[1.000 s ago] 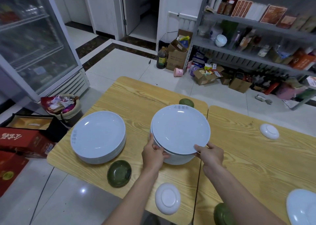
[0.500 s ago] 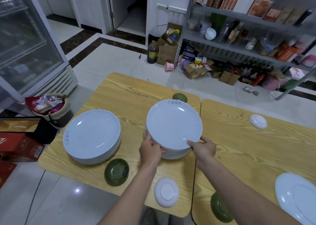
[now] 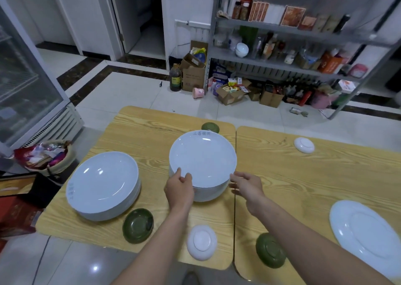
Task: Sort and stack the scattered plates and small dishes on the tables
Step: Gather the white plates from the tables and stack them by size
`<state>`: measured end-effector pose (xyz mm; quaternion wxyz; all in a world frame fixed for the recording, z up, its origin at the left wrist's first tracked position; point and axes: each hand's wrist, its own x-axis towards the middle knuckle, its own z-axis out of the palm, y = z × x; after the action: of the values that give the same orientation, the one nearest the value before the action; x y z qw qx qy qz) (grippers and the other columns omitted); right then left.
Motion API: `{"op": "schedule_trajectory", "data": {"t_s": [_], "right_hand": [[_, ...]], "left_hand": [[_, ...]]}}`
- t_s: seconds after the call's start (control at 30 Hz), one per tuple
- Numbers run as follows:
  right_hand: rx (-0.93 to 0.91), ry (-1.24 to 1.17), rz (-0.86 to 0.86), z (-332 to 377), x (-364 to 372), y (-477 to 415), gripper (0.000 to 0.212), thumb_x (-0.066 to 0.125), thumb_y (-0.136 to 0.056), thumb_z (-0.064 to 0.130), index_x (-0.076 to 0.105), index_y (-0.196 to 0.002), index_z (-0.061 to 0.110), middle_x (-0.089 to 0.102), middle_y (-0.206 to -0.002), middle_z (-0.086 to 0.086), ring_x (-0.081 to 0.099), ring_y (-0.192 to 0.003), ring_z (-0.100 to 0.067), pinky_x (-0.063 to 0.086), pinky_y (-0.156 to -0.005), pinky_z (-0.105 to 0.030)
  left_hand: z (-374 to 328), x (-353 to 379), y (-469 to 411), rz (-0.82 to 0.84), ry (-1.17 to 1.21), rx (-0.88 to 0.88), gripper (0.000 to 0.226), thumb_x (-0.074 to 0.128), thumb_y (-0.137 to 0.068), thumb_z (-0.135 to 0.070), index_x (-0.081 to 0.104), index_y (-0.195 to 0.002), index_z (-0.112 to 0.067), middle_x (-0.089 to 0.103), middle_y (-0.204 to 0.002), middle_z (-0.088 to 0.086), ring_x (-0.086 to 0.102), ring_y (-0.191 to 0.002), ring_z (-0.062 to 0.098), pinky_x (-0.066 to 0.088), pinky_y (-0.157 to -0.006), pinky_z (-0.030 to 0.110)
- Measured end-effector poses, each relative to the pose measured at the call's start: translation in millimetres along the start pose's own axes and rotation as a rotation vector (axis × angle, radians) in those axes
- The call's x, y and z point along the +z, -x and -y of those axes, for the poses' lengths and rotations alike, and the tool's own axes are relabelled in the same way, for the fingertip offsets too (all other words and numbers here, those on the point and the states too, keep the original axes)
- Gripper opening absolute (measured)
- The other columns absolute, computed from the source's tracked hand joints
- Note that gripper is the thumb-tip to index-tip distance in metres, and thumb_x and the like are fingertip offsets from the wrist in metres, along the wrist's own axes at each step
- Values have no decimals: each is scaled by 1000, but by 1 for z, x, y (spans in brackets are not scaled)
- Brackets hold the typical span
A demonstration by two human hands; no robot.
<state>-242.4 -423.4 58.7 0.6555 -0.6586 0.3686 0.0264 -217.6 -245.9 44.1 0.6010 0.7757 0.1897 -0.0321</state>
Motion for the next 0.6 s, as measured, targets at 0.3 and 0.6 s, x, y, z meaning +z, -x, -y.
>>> {"op": "schedule_trajectory", "data": {"t_s": [0.3, 0.6], "right_hand": [[-550, 1185, 67, 2, -130, 34, 67, 48, -100, 48, 21, -157, 24, 26, -161, -5, 23, -148, -23, 23, -117, -37], [-468, 1486, -206, -41, -330, 88, 75, 37, -102, 53, -2, -158, 22, 2, -165, -12, 0, -152, -30, 10, -120, -48]], "left_hand": [[-32, 76, 90, 288, -872, 673, 56, 43, -99, -49, 36, -151, -29, 39, -154, 1, 27, -143, 22, 22, -115, 37], [-43, 192, 239, 364, -1072, 858, 64, 39, -97, -55, 24, -154, -31, 17, -164, 1, 9, -151, 25, 9, -121, 45]]}}
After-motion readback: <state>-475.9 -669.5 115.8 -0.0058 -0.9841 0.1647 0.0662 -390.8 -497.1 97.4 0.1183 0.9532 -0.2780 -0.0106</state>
